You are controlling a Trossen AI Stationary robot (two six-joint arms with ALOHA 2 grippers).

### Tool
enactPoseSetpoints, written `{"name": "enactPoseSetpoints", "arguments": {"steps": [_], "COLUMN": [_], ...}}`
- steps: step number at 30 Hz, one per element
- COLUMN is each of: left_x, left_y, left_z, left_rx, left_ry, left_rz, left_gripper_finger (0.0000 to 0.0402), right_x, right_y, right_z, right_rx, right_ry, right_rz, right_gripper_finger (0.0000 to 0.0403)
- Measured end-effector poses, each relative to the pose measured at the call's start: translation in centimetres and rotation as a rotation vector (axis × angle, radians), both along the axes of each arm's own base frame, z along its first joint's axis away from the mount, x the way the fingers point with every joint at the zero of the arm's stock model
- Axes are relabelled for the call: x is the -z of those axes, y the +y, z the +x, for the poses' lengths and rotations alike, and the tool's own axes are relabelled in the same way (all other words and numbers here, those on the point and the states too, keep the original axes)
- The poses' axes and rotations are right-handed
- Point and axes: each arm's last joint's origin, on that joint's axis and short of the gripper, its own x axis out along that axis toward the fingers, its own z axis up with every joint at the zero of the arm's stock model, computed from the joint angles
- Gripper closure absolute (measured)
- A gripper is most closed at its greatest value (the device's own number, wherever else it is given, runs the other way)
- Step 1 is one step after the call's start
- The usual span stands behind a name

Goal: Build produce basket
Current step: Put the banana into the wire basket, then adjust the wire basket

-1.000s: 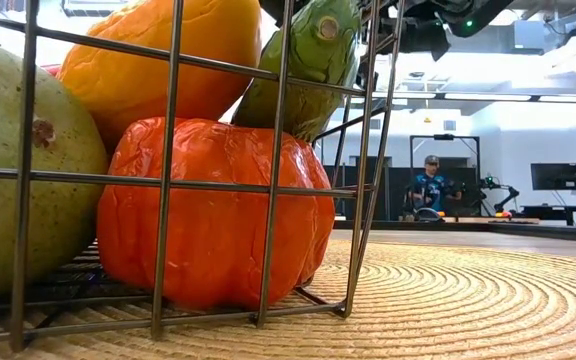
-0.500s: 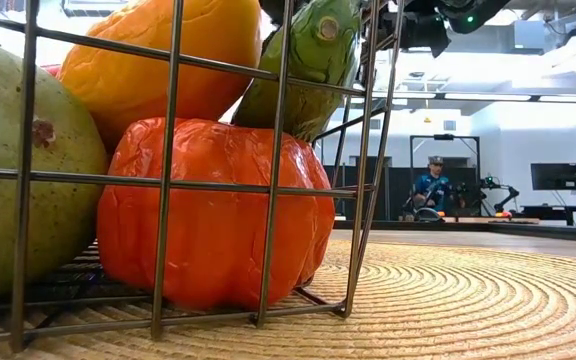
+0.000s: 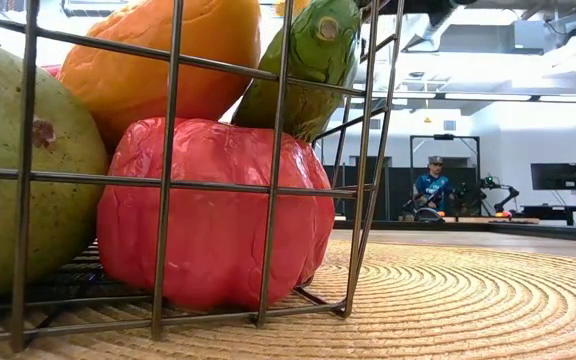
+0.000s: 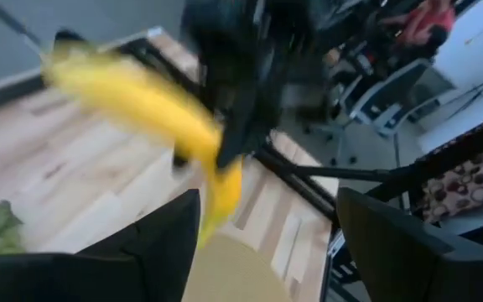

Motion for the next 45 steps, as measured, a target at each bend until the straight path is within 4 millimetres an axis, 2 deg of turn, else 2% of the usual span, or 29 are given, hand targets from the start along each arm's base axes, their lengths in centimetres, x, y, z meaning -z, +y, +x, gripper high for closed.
{"name": "enactPoseSetpoints", "arguments": {"steps": [4, 8, 12, 17, 21, 29, 35, 41, 45], "left_x": [-1.4, -1.8, -1.8, -1.4, -1.2, -1.2, -1.2, 0.1, 1.7], "left_y": [-1.3, -2.3, -2.8, -3.3, -3.7, -4.0, -4.1, -4.0, -4.8], "left_z": [-3.2, -5.4, -6.1, -6.3, -6.2, -6.3, -6.3, -7.0, -7.2], "left_rx": [-0.026, -0.009, 0.022, 0.057, 0.087, 0.113, 0.135, 0.117, 0.068], "left_ry": [-0.046, -0.053, -0.037, 0.002, 0.019, 0.022, 0.028, 0.173, 0.303], "left_rz": [0.041, 0.06, 0.068, 0.092, 0.112, 0.125, 0.123, 0.089, 0.062], "left_gripper_finger": [0.0142, 0.0146, 0.0146, 0.0146, 0.0144, 0.011, 0.01, 0.01, 0.01], "right_x": [2.0, 4.5, 6.6, 9.1, 9.4, 8.2, 7.4, 4.3, 3.7], "right_y": [4.7, 9.1, 12.6, 15.1, 16.3, 18.0, 17.2, 16.0, 15.4], "right_z": [2.5, 4.7, 6.5, 7.9, 8.2, 7.9, 8.3, 8.6, 7.7], "right_rx": [-0.011, -0.054, -0.113, -0.159, -0.185, -0.231, -0.172, -0.165, -0.113], "right_ry": [0.065, 0.115, 0.106, 0.124, 0.168, 0.399, 0.4, 0.388, 0.549], "right_rz": [0.016, 0.08, 0.17, 0.228, 0.196, 0.033, 0.026, -0.034, -0.118], "right_gripper_finger": [0.0261, 0.0231, 0.0227, 0.0244, 0.0232, 0.0148, 0.0144, 0.0145, 0.0145]}}
